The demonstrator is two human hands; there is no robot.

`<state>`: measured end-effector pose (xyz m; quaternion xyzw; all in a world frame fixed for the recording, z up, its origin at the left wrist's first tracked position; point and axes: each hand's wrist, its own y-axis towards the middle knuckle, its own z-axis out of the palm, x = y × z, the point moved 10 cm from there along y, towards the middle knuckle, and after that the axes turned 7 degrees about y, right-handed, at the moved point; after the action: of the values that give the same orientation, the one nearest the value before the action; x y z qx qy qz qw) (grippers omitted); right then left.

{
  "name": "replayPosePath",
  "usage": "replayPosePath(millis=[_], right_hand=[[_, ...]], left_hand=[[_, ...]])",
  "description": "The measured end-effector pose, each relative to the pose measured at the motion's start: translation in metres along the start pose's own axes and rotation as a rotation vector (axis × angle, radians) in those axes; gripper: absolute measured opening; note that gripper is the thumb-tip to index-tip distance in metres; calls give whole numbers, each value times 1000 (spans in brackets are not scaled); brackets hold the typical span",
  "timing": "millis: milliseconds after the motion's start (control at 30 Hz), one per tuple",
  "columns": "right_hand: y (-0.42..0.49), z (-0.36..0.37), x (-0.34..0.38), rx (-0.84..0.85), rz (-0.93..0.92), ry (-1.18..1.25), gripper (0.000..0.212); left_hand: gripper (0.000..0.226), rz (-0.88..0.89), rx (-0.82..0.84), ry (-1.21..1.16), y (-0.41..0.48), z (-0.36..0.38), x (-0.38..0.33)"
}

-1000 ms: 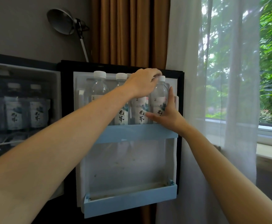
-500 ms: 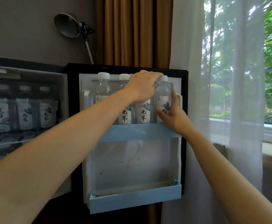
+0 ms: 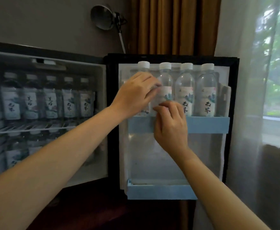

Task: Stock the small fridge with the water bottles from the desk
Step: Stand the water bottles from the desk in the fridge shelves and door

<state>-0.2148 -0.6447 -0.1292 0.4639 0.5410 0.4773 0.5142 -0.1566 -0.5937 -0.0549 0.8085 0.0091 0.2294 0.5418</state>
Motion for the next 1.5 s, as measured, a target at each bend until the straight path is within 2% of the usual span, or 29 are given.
replayPosePath(millis=[167, 300, 400, 633, 833, 933, 1067, 1233, 1367, 1500], right_hand=[[-11, 49, 50, 0, -56, 182, 20], [-21, 93, 97, 25, -66, 279, 19], [-26, 129, 141, 69, -78, 379, 21], [-55, 223, 261, 330, -109, 701, 23], [-95, 290, 363, 580, -85, 886, 22], [-115, 321, 410, 701, -107, 942, 25], [-152, 386, 456, 977, -62, 795, 30], [-197, 473, 470, 1398, 134, 460, 46], [-209, 522, 473, 1476, 206, 318, 50], [-219, 557, 475, 1508, 273, 279, 46]], left_hand=[[13, -85, 8, 133, -64, -40, 54], [27, -277, 117, 188, -132, -62, 114], [27, -427, 168, 212, -190, -83, 158], [4, -705, 250, 290, -330, -151, 238], [15, -954, 377, 383, -445, -205, 289], [18, -1064, 371, 402, -495, -225, 311], [21, -1208, 352, 389, -555, -230, 343], [22, -1428, 275, 323, -601, -211, 385], [15, -1505, 234, 282, -617, -193, 410], [17, -1535, 198, 295, -638, -197, 420]])
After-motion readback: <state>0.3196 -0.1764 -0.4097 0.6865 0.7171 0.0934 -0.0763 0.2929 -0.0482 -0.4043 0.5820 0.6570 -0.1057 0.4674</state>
